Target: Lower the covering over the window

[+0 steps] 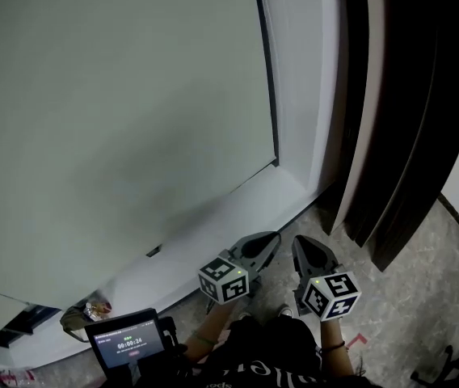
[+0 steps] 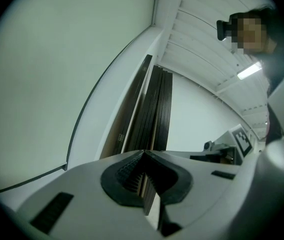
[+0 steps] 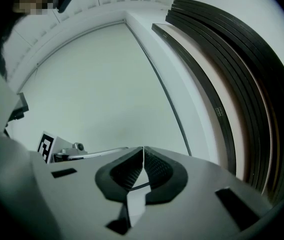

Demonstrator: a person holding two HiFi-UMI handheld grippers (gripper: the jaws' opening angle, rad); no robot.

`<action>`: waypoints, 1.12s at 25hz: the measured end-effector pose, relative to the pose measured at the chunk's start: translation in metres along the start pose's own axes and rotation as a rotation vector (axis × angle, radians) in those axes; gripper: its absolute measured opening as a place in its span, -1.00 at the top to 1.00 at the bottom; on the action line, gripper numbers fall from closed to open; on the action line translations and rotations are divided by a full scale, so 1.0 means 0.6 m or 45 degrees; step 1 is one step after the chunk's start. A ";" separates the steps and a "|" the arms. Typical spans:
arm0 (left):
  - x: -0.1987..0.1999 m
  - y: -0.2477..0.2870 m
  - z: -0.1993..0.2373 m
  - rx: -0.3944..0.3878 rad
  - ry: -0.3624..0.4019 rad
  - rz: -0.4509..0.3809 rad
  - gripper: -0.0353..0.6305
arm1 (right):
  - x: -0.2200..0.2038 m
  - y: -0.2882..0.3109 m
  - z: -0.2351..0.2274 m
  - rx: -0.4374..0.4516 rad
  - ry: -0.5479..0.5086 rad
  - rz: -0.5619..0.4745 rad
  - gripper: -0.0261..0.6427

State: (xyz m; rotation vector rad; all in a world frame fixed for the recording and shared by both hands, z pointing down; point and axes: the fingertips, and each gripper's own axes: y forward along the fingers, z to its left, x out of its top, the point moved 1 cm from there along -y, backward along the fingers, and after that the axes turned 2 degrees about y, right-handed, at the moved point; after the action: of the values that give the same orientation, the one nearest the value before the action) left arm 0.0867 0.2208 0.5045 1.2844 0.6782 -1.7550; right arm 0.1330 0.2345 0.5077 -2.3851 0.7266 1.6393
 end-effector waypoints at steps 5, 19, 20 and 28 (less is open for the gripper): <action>0.008 -0.057 0.018 0.001 0.024 -0.004 0.88 | -0.017 0.027 0.048 -0.004 -0.017 0.021 0.89; -0.009 -0.246 0.043 -0.055 0.005 -0.007 0.88 | -0.109 0.049 0.203 -0.071 0.017 0.059 0.89; -0.010 -0.255 0.045 -0.058 0.001 -0.011 0.88 | -0.111 0.051 0.210 -0.073 0.019 0.060 0.89; 0.005 -0.306 0.056 -0.076 -0.013 -0.059 0.88 | -0.119 0.064 0.257 -0.069 0.002 0.069 0.89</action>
State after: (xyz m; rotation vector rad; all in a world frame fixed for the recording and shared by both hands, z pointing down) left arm -0.0885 0.2851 0.5033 1.2270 0.7542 -1.7642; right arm -0.0339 0.2826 0.5186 -2.4245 0.7630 1.6998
